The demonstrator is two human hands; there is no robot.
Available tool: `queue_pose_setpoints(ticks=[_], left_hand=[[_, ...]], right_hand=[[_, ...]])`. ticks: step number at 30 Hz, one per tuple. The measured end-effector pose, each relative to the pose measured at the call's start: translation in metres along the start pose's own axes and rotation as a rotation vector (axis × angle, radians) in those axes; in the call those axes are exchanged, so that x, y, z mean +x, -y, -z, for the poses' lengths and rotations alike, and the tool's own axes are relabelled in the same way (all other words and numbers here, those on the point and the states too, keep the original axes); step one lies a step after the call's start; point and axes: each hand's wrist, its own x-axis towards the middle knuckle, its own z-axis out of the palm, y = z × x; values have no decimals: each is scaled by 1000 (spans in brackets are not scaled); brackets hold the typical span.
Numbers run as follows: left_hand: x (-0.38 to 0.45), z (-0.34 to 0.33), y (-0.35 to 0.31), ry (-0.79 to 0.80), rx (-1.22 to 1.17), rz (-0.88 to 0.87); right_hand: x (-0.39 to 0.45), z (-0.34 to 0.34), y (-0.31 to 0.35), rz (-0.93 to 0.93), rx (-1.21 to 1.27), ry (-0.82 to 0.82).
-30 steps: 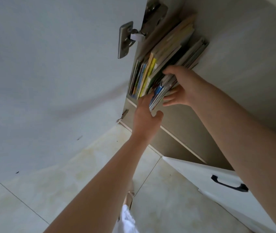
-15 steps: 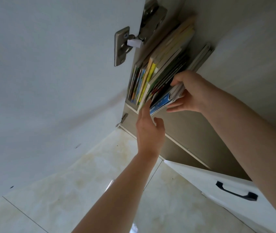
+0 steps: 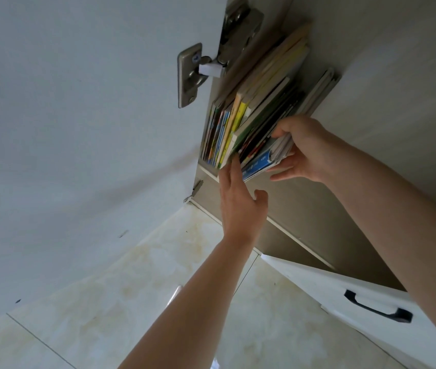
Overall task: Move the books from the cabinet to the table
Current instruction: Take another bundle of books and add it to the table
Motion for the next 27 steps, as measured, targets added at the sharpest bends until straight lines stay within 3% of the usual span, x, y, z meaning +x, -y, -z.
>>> queue_pose_setpoints(ticks=[6,13,27], left_hand=[[8,-4,-2,-6,-40,37],[13,-8,-1,96,-145,36],[37,-23,-4,-101,105,-7]], right_hand=[[0,1,-1,20,-27,-10],[-2,5,-7,42,-39,-5],[-1,3,-4,85,-41,-85]])
